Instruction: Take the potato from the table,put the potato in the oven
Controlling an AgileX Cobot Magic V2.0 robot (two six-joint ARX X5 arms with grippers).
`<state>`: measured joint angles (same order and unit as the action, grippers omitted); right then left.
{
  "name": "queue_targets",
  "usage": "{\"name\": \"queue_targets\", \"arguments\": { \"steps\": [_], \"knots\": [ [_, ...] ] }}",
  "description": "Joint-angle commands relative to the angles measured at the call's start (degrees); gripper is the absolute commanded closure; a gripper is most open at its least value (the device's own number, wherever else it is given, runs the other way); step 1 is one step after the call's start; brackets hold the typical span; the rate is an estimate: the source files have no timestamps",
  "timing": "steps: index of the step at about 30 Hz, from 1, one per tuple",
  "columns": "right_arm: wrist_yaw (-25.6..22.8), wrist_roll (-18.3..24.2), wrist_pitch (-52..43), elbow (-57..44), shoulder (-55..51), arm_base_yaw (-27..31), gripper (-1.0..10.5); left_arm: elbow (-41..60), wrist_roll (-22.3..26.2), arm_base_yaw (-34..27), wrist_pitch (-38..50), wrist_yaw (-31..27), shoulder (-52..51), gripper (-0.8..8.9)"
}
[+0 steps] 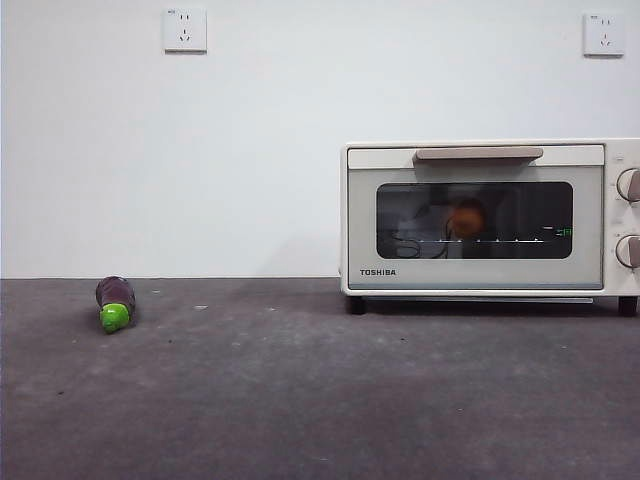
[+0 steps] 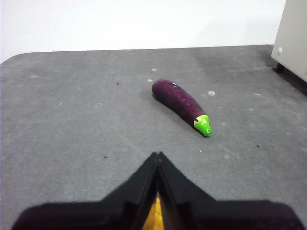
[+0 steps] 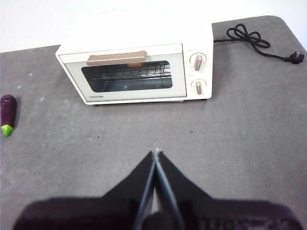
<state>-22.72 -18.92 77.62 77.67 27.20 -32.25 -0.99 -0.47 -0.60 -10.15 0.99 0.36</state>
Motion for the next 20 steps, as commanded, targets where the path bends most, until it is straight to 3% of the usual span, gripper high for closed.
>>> {"name": "queue_targets", "arguments": {
  "steps": [1,18,20],
  "knots": [
    [-0.26,-0.44,1.03,-0.09,0.02,-0.02,9.5,0.57,0.52,-0.24,0.7,0.04,-0.07,8.18],
    [-0.26,-0.39,1.03,-0.09,0.02,-0.02,9.5,0.57,0.52,-0.24,0.7,0.07,0.31,8.17],
    [-0.33,1.31,1.03,-0.09,0.02,0.2,9.5,0.57,0.55,-0.24,0.7,0.07,0.31,8.17]
  ]
}}
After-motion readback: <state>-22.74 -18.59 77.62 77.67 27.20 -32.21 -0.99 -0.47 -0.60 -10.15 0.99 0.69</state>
